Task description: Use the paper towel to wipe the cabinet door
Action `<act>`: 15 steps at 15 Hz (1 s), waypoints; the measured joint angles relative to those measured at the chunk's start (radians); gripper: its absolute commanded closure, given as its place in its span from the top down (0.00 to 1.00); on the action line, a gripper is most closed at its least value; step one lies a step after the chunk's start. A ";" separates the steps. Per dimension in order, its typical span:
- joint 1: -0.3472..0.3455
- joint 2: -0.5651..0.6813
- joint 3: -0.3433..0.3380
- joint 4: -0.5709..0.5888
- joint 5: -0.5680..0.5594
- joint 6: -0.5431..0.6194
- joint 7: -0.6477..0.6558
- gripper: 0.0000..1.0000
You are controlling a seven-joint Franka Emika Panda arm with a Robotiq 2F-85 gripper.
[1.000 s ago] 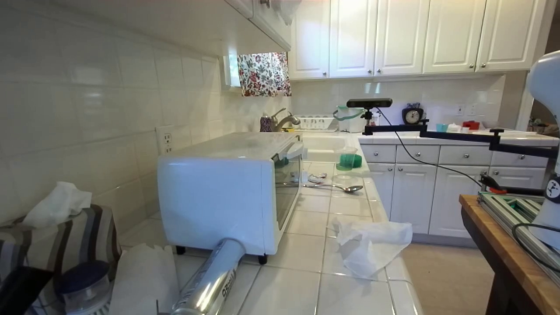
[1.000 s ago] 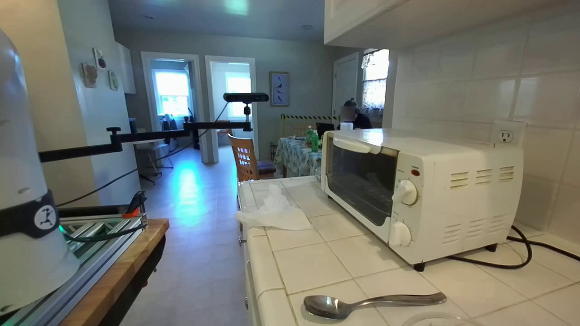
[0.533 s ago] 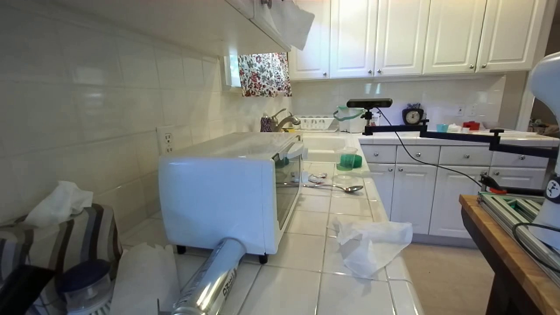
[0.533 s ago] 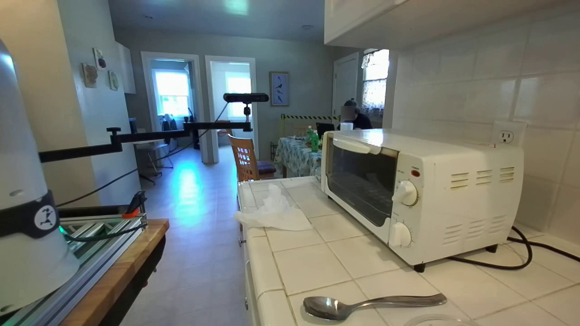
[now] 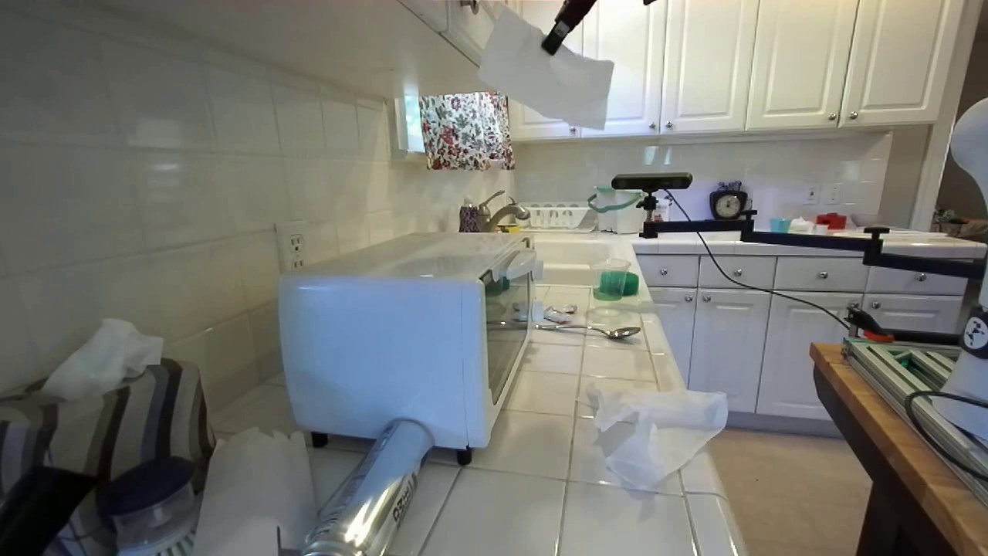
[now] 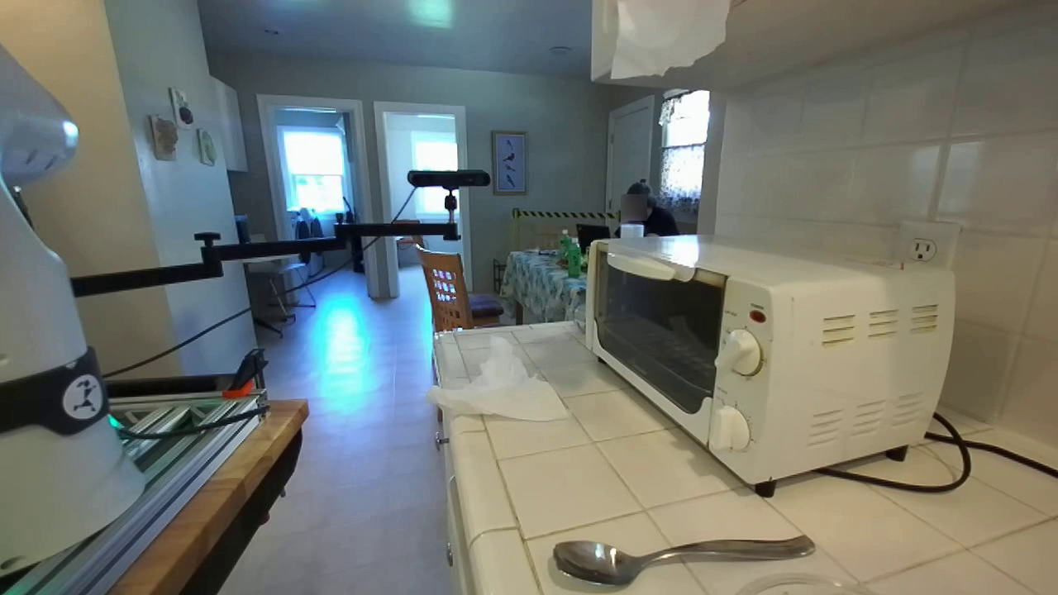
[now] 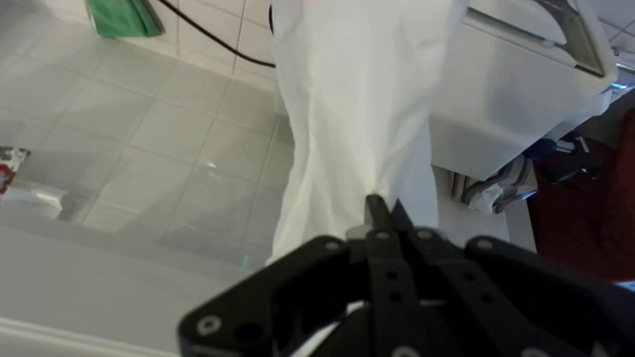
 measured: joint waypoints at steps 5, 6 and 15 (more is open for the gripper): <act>-0.097 0.003 0.001 -0.059 0.062 -0.032 -0.001 0.00; -0.111 0.011 -0.001 -0.066 0.073 -0.032 -0.001 0.00; -0.127 0.147 -0.003 -0.055 0.262 0.070 -0.131 0.00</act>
